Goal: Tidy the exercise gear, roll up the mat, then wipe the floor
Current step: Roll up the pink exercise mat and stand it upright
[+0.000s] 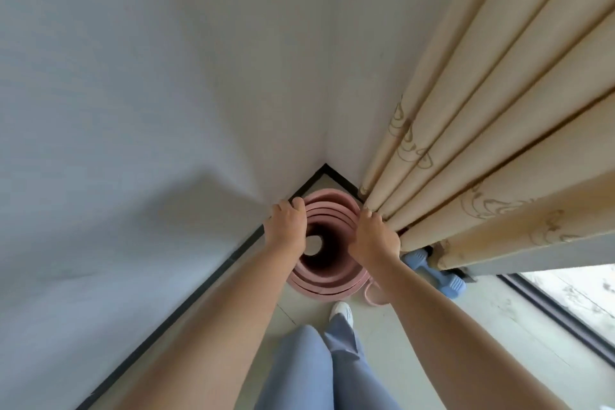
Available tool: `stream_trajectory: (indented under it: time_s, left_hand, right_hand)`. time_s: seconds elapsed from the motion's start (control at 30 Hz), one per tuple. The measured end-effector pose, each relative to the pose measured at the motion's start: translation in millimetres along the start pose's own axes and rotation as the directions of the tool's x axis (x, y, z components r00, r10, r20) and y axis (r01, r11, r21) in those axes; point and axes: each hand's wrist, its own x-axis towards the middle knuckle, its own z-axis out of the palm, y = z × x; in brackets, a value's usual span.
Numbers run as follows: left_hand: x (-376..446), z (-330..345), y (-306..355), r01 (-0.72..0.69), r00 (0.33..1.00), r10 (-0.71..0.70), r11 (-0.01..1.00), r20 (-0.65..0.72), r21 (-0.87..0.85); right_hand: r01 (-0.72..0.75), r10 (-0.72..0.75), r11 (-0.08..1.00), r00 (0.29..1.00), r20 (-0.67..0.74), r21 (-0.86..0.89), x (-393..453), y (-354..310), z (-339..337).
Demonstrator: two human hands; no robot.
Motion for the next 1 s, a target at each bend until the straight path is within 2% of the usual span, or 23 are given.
stream_trajectory:
  time_s: [0.27, 0.47, 0.63, 0.83, 0.9, 1.0]
  left_hand:
    - [139.0, 8.5, 23.9, -0.019, 0.998, 0.019, 1.000, 0.059, 0.001]
    - [220.6, 27.4, 32.7, -0.009, 0.997, 0.010, 1.000, 0.081, -0.016]
    - [277.8, 20.0, 34.8, -0.023, 1.000, 0.023, 0.999, 0.011, -0.042]
    - [277.2, 30.9, 20.9, -0.041, 0.993, 0.048, 0.997, 0.103, -0.069]
    - [276.7, 34.0, 17.9, -0.045, 0.995, 0.051, 0.996, 0.086, -0.073]
    - [282.1, 30.7, 19.8, -0.046, 0.998, 0.049, 0.996, 0.045, -0.070]
  right_hand:
    - [-0.066, 0.063, 0.996, 0.996, 0.066, 0.054, 139.4, 5.0, 0.7]
    - [-0.098, 0.096, 0.995, 0.994, 0.057, 0.031, 223.2, 2.3, 8.2]
    - [-0.057, 0.054, 0.998, 0.996, -0.065, -0.037, 277.8, -8.6, 9.1]
    - [-0.065, 0.060, 0.994, 0.996, -0.063, -0.086, 275.8, -9.0, 21.2]
    - [-0.058, 0.050, 0.996, 0.992, -0.118, -0.068, 275.4, -9.3, 23.9]
    - [-0.056, 0.053, 0.997, 0.997, -0.051, -0.057, 280.3, -10.4, 19.9]
